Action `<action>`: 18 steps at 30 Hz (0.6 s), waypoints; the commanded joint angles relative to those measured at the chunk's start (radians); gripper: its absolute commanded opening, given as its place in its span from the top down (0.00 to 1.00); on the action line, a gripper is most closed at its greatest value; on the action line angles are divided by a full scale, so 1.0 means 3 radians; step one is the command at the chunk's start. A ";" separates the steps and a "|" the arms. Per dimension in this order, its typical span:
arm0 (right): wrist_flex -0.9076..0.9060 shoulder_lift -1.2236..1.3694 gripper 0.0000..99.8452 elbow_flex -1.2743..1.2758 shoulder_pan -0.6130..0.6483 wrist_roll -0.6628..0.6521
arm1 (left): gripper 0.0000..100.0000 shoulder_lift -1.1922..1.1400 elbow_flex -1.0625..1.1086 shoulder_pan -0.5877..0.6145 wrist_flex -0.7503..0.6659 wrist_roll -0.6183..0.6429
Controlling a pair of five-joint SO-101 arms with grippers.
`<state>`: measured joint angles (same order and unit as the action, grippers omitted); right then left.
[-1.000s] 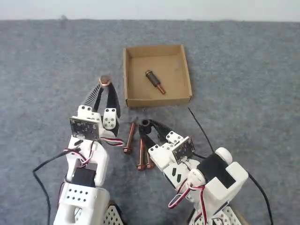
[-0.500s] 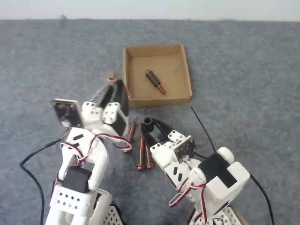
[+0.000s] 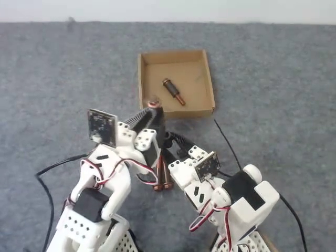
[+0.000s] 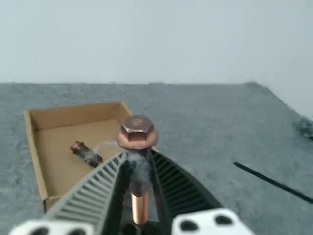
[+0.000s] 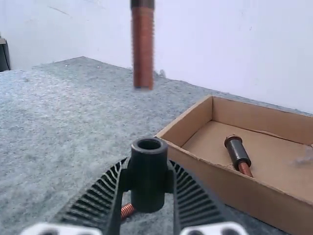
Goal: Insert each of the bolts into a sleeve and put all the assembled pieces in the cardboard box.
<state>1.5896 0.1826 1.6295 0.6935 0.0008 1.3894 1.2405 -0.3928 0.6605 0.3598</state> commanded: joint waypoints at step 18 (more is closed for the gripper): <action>-0.0003 -0.0023 0.99 0.0077 -0.0049 0.0026 | 0.99 0.0113 0.0345 -0.0061 -0.0389 -0.0082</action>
<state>1.5896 0.1826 1.6295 0.6935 0.0008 1.3894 1.3525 -0.4097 0.5854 0.3537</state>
